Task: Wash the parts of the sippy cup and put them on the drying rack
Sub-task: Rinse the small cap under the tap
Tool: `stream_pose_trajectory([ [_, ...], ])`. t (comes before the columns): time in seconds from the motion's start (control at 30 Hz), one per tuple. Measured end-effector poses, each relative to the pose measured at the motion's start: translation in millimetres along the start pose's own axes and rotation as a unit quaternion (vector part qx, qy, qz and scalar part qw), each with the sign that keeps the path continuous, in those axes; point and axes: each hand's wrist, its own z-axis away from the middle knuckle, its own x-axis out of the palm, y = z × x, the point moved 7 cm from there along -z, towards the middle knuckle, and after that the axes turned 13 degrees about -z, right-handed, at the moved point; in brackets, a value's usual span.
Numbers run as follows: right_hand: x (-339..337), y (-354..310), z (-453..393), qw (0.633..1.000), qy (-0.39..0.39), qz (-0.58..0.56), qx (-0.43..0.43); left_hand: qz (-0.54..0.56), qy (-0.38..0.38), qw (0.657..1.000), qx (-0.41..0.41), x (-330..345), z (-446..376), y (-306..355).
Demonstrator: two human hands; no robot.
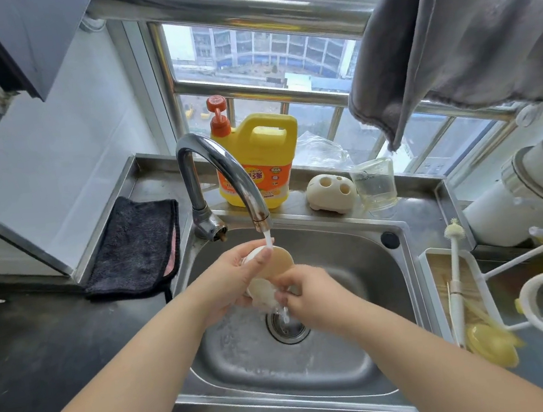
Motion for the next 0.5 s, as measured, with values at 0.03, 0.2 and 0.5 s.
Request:
stream_pose_trajectory([
  [0.03,3,4,0,0.997,-0.011,-0.067,0.028,0.006,-0.002,1.0,0.001,3,1,-2],
  [0.2,13,17,-2,0.932,-0.05,-0.35,0.073,0.117,-0.037,0.992,-0.028,14,5,-8],
  [0.5,-4,-4,7,0.99,0.009,0.119,-0.073,0.1,0.008,0.993,-0.058,9,-3,-16],
])
